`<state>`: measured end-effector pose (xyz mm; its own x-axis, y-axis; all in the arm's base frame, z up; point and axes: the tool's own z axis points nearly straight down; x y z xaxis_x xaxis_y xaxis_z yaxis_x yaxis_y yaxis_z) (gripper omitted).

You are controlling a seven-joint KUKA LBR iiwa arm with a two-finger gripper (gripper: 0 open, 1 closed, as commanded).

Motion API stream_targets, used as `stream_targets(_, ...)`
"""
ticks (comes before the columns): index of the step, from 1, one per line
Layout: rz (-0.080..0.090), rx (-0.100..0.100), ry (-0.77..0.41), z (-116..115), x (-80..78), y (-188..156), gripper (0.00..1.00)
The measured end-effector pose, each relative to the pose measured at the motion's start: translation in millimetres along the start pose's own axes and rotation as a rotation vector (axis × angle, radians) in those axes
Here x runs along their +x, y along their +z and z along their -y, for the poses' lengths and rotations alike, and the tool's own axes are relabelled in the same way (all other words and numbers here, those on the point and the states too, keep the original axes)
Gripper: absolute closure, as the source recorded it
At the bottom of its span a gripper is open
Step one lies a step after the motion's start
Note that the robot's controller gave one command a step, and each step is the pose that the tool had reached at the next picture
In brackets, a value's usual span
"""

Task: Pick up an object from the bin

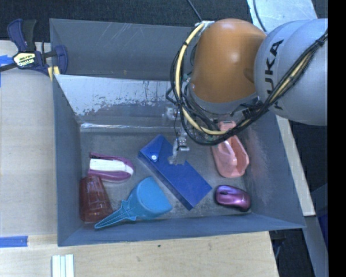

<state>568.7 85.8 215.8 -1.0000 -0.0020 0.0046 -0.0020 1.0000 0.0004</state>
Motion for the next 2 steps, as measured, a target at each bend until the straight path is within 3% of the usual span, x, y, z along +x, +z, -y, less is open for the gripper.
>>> stream_targets(1,0.008,0.0,0.003,0.6,-1.7,-4.5,0.0)
stream_targets(2,0.01,-0.002,0.186,31.3,16.7,109.3,0.0)
